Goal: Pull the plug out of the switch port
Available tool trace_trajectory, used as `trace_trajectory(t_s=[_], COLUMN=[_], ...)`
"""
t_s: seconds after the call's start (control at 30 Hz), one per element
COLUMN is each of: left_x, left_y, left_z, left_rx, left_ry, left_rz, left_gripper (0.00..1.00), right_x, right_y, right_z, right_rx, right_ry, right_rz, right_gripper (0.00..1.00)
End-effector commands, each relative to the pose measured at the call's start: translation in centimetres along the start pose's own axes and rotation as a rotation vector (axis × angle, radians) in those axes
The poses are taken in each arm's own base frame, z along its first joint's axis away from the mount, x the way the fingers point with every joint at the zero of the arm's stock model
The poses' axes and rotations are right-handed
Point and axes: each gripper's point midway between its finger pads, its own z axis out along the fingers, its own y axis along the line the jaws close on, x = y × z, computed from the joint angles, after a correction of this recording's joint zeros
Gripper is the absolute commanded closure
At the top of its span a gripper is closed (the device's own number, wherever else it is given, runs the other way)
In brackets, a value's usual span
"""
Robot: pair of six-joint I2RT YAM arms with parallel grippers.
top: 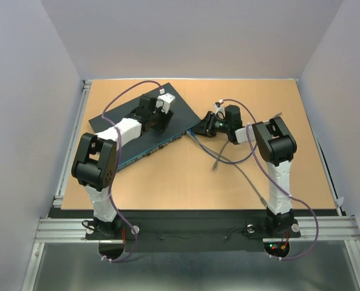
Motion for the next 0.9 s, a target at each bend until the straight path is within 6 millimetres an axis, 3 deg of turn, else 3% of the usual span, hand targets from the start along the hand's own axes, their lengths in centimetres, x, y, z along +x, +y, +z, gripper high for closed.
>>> trace_trajectory(t_s=[0.0, 0.6, 0.7, 0.87], left_x=[-0.2, 0.0, 0.1, 0.4], left_y=[0.1, 0.3, 0.3, 0.6], left_z=[0.1, 1.1, 1.3, 1.6], left_rx=[-0.005, -0.012, -0.01, -0.025], left_ry=[-0.018, -0.006, -0.005, 0.004], left_rz=[0.005, -0.001, -0.001, -0.003], left_gripper=[0.34, 0.34, 0.34, 0.34], right_x=[-0.8, -0.3, -0.4, -0.3], right_y=[1.1, 1.6, 1.5, 1.7], right_z=[0.8, 1.8, 1.8, 1.4], right_rx=[-0.048, -0.079, -0.073, -0.063], right_ry=[-0.021, -0.007, -0.015, -0.027], right_rz=[-0.014, 0.025, 0.026, 0.015], right_gripper=[0.57, 0.61, 0.68, 1.0])
